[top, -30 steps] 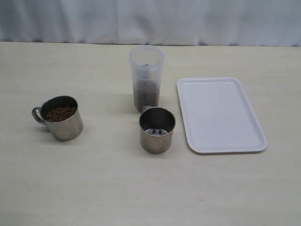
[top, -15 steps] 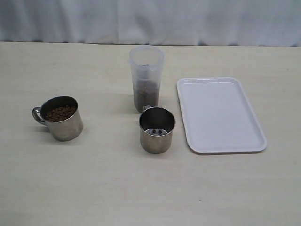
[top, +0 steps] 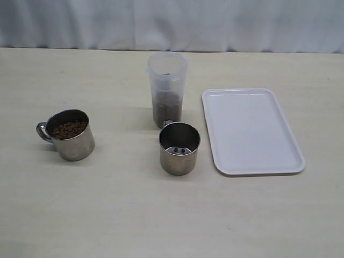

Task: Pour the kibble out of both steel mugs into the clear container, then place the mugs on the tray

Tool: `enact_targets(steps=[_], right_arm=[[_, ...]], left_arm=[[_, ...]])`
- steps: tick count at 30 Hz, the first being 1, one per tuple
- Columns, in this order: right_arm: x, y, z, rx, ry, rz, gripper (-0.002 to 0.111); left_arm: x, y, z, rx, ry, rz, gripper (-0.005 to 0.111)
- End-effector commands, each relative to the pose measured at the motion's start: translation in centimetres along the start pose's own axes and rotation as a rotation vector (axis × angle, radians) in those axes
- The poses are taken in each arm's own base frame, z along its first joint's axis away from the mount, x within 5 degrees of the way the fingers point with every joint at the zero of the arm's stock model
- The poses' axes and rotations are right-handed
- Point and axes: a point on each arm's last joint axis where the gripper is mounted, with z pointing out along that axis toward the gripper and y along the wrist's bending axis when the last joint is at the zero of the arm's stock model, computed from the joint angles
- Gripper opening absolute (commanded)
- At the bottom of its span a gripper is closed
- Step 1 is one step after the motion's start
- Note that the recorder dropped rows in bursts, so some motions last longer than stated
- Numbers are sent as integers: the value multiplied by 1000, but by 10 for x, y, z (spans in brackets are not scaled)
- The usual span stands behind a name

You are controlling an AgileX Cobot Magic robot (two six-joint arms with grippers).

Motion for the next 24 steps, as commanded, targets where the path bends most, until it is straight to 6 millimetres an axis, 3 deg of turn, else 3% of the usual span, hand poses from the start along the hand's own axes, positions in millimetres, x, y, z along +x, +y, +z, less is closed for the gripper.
enact_targets(steps=[1, 19, 21, 24], right_arm=[[0, 0, 0, 5, -4, -4, 5], [0, 0, 0, 5, -4, -4, 5], [0, 0, 0, 5, -4, -4, 5], [0, 0, 0, 5, -4, -4, 5]], left_arm=[[0, 0, 0, 2, -5, -5, 0], [-5, 0, 0, -3, -67, 8, 0], [-21, 1, -3, -17, -247, 52, 0], [-29, 1, -5, 4, -340, -100, 0]])
